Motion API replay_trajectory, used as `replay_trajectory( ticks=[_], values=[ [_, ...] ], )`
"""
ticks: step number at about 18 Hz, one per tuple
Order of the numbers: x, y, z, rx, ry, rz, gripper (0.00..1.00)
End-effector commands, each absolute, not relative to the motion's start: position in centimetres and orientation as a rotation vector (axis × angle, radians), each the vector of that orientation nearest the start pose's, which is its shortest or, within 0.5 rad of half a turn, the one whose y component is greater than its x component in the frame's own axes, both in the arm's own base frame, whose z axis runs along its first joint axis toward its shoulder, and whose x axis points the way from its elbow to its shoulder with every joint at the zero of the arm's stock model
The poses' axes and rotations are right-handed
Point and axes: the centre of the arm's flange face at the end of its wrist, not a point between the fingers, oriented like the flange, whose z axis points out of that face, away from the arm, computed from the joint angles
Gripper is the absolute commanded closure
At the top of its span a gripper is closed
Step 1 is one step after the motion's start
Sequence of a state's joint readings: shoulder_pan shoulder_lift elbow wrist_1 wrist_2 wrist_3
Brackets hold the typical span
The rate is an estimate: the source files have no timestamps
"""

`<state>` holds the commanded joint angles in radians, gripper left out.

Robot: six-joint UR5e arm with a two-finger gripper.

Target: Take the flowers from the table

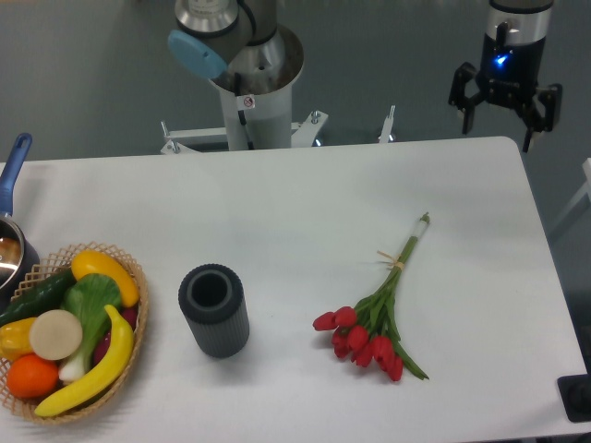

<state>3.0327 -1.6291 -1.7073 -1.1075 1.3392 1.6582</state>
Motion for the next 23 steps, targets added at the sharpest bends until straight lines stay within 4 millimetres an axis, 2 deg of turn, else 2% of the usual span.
replay_trajectory(
  ticks=[4, 7, 12, 15, 23],
  values=[
    [-51.3, 21.4, 44.6, -2.863, 0.330, 0.383, 0.00],
    [-50.9, 22.0, 43.6, -2.847, 0.315, 0.351, 0.00],
    [-51.3, 22.9, 42.5, -2.779, 0.078, 0.277, 0.00],
    [-50.9, 24.5, 41.8, -2.773, 0.039, 0.249, 0.00],
    [-51.8, 31.2, 37.0, -2.744, -0.096, 0.205, 0.00]
  ],
)
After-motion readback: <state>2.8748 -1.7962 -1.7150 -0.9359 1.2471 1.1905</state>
